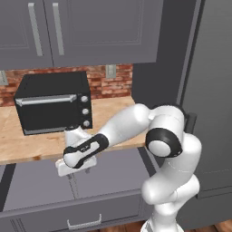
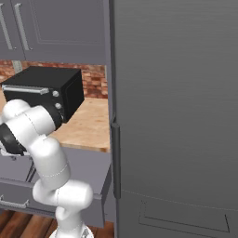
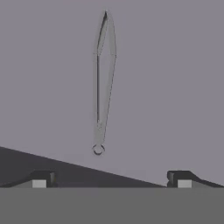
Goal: Take the tongs from the drawer on the left and place them on the dining counter next to the tray containing the hot dog.
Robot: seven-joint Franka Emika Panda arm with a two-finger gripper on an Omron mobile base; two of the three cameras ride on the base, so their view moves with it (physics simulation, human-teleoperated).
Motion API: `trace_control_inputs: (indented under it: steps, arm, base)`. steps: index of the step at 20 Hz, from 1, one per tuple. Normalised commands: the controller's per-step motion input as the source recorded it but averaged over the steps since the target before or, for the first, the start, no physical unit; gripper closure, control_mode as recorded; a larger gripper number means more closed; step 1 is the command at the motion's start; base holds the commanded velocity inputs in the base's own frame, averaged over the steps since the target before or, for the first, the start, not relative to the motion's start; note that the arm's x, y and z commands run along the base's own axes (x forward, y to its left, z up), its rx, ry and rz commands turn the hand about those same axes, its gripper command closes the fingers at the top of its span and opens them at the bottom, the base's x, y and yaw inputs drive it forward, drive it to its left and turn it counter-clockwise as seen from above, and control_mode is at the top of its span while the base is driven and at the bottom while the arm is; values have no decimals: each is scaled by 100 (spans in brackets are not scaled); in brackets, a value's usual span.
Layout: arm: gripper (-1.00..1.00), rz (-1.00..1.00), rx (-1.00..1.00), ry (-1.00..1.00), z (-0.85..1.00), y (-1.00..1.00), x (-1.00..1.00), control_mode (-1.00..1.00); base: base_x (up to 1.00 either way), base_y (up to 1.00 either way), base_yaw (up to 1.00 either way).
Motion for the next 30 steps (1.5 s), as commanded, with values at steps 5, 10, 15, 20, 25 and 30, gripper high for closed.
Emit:
trace_control_inputs:
  steps: [5, 10, 15, 20, 25, 30]
  arm:
    - [-100, 0, 0, -10, -24, 0, 0, -100]
    - [-100, 0, 0, -8, -31, 0, 11, -100]
    - [-100, 0, 0, -4, -30, 0, 13, -100]
    - [-100, 0, 0, -1, -18, 12, 2, -100]
    - [-100, -1, 0, -2, -14, 19, 10, -100]
    - [-100, 0, -2, 0, -27, 7, 21, -100]
  base:
    - [0, 0, 0]
    - [0, 0, 0]
    - [0, 0, 0]
    - [0, 0, 0]
    - [0, 0, 0]
    - [0, 0, 0]
